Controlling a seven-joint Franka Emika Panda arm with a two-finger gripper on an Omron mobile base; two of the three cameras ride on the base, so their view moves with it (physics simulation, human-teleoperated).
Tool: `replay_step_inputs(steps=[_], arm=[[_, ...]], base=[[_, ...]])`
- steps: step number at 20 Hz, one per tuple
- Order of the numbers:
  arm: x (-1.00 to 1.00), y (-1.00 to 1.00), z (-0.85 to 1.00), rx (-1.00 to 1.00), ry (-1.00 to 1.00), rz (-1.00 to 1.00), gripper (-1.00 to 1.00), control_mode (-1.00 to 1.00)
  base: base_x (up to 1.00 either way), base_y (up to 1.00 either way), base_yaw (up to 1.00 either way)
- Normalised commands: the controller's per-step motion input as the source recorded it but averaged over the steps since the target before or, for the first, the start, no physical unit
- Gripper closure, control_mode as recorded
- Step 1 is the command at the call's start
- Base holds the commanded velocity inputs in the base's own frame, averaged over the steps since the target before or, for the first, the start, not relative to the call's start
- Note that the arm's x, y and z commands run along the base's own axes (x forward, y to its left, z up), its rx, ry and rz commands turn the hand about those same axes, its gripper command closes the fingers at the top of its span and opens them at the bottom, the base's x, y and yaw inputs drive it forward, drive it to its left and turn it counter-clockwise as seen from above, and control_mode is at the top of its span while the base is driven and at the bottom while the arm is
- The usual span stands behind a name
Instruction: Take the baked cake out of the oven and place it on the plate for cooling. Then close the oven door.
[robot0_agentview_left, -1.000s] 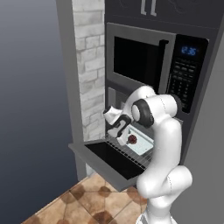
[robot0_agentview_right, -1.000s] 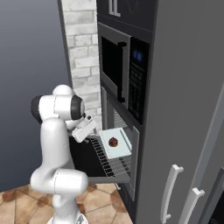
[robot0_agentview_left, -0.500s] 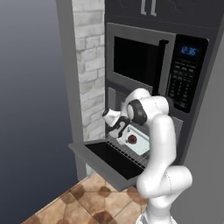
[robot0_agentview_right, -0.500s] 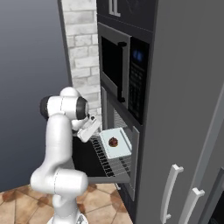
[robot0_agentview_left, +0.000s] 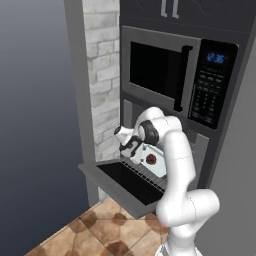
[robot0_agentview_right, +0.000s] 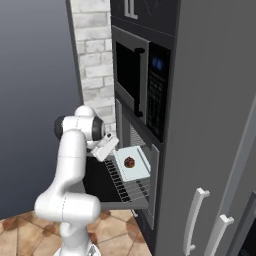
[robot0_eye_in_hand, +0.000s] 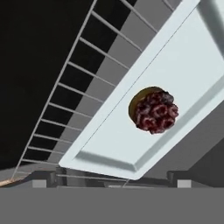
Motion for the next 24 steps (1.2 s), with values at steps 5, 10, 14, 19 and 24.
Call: replay_step_inputs(steps=[5, 10, 14, 19, 24], arm=[[0.39, -0.34, -0.25, 0.00, 0.05, -0.03, -1.00, -1.00], [0.03, -0.48, -0.14, 0.00, 0.05, -0.01, -1.00, -1.00], [0.04, -0.40, -0.26, 0.00, 0.03, 0.00, -1.00, -1.00], [0.06, -0.18, -0.29, 0.00, 0.03, 0.00, -1.00, -1.00], [0.17, -0.02, -0.21, 0.02, 0.01, 0.00, -1.00, -1.00]], base=[[0.00, 0.00, 0.00], [0.00, 0.00, 0.00], [0.00, 0.00, 0.00], [0.00, 0.00, 0.00], [0.00, 0.00, 0.00]])
